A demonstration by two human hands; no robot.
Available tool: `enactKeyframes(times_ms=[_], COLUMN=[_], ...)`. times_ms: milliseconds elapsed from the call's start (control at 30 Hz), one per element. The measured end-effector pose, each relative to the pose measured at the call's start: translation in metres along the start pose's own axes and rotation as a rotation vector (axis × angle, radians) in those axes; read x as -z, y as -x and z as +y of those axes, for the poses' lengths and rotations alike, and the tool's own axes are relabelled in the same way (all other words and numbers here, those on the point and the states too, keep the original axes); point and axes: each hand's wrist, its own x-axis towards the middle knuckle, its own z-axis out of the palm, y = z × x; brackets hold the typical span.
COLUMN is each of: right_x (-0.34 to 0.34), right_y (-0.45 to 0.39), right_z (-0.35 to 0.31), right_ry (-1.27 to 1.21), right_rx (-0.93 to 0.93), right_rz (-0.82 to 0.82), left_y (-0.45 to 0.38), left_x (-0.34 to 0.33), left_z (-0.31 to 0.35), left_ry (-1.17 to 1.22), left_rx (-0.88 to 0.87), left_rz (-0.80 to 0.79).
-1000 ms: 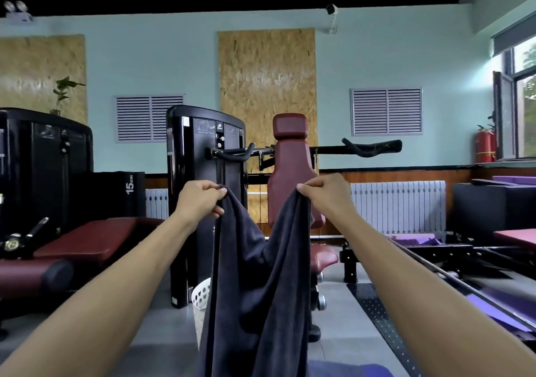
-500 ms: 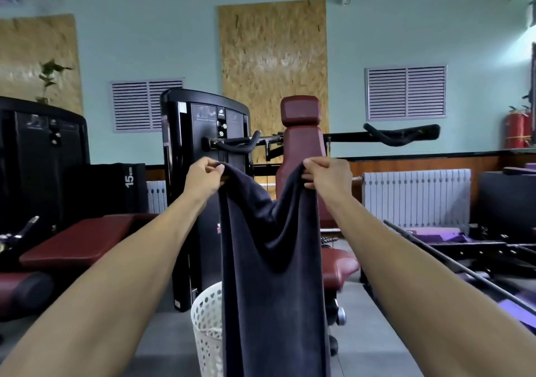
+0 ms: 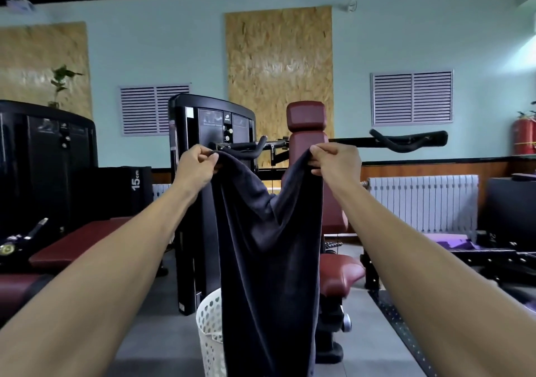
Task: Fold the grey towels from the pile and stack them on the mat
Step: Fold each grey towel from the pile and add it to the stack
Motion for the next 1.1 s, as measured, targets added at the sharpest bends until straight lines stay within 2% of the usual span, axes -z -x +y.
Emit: enactKeyframes(times_ms=[167,333,500,700,900,1100], right_x=[0.028,0.065,0.094,0.111,0.119,0.126], right_y=[0.050,0.117,0.174,0.231,0.295,0.355], right_z=[-0.004,0.007,0.005,0.012,0.059,0.151], right_ry=[0.143,0.355,0.453,0.468,0.598,0.709], right_rx=[-0.016,-0.019,0.047,0.012,-0.068,-0.355], right_rz=[-0.021,-0.092,-0.150,-0.191,-0.426,-0.711], left_y=[0.057,0.134,0.199,0.272,0.347,0.413], left_x=[0.023,0.043,0.060,0.062,0.064,0.056], left_z=[0.002,-0.005,-0.002,0.000,-0.059,-0.151], left_ry=[-0.020,-0.221,-0.150,-0.076,-0.082,-0.271], left_rx=[0.058,0.025,0.074,0.085,0.277,0.466], left_rz=[-0.051,-0.101,-0.147,-0.176,-0.265,-0.385])
